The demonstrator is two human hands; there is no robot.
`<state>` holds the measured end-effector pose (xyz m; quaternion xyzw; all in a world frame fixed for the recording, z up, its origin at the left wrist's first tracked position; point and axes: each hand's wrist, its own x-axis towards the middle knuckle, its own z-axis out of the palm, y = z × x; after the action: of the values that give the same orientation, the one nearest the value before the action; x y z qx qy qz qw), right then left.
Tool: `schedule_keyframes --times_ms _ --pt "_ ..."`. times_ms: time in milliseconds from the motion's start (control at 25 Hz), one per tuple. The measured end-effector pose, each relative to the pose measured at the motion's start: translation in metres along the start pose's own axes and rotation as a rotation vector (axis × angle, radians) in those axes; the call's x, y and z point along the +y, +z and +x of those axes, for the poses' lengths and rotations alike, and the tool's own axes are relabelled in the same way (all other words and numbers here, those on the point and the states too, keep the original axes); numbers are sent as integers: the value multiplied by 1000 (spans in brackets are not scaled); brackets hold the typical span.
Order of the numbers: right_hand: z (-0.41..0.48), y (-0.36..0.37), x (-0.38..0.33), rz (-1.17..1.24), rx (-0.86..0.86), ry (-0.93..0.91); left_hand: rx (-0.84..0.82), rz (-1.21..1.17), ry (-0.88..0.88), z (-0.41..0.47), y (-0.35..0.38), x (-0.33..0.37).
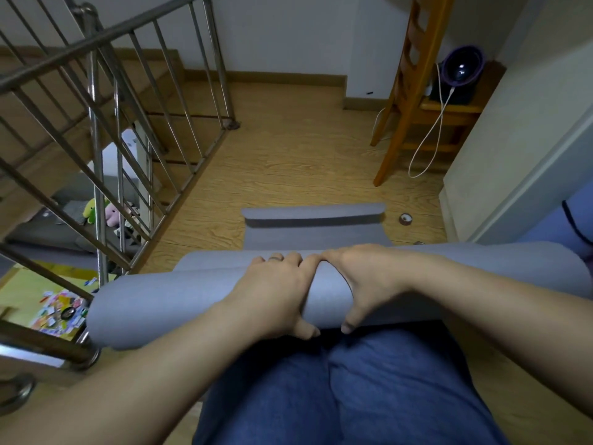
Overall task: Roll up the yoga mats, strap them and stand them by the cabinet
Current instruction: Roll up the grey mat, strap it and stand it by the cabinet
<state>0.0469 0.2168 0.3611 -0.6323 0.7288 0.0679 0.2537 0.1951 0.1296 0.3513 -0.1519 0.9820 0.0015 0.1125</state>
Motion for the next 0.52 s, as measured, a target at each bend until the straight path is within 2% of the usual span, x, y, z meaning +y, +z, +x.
schedule_keyframes --times_ms 120,280,360,520 --pt "-7 -10 -2 64 -82 -8 -5 -95 38 -5 -14 -6" --pt "-27 -10 -11 147 -253 -25 -184 -162 121 -17 -19 0" --pt "-37 -5 -16 145 -175 -12 -304 -242 95 -11 -24 -4" --pt "-56 20 -29 -248 130 27 -602 -521 59 18 -31 -23"
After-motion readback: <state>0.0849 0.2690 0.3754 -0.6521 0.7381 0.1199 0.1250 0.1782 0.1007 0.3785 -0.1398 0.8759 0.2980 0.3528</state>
